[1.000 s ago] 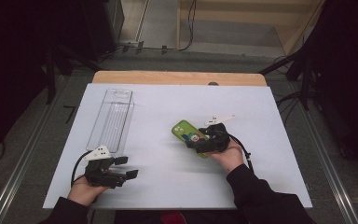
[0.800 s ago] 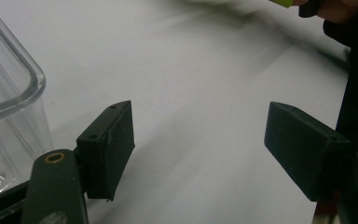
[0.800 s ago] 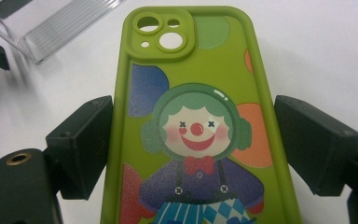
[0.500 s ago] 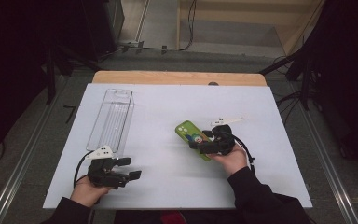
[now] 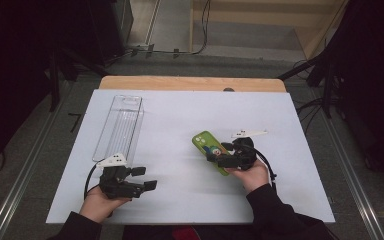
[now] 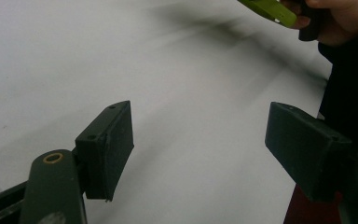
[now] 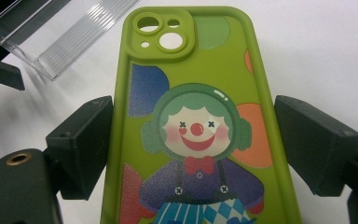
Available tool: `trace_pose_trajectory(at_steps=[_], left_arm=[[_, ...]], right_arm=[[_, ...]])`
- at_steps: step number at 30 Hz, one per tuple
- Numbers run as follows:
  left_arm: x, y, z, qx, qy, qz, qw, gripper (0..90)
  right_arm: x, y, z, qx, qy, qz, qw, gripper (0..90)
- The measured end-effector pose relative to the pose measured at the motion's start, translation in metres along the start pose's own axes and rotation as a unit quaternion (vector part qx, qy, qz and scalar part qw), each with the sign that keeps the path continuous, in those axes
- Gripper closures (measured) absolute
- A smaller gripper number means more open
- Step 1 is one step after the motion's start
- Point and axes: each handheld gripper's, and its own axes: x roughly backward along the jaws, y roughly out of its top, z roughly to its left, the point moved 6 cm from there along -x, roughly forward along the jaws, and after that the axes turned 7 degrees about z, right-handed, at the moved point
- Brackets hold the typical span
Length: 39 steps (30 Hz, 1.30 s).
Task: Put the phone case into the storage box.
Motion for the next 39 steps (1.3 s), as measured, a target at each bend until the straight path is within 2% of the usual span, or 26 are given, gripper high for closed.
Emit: trace_pose_trajectory(at_steps=[4,11,16,19,34,39], left_arm=[[-0.002,0.006,-0.002,0.014,-0.006,0.002,0.9999,24.2],[-0.005,0.016,-0.006,0.024,-0.010,0.002,0.9997,24.2],[-0.011,0.023,-0.006,0.031,-0.005,0.014,0.9994,24.0],[-0.015,0.028,-0.006,0.036,0.001,0.012,0.9993,24.0],[-0.030,0.060,-0.008,0.038,-0.011,-0.004,0.9992,22.4],[-0.035,0.067,-0.006,0.036,0.007,-0.002,0.9993,22.4]], right_arm=[[0.004,-0.003,0.002,-0.001,0.000,-0.006,1.0000,14.1],[0.006,-0.008,0.005,-0.001,-0.010,-0.006,0.9999,14.1],[0.008,-0.008,0.006,-0.002,-0.013,-0.011,0.9999,14.1],[0.008,-0.008,0.005,-0.002,-0.014,-0.013,0.9998,14.1],[0.006,-0.012,0.006,-0.007,-0.020,-0.017,0.9996,14.1],[0.005,-0.011,0.008,-0.012,-0.020,-0.025,0.9994,14.1]])
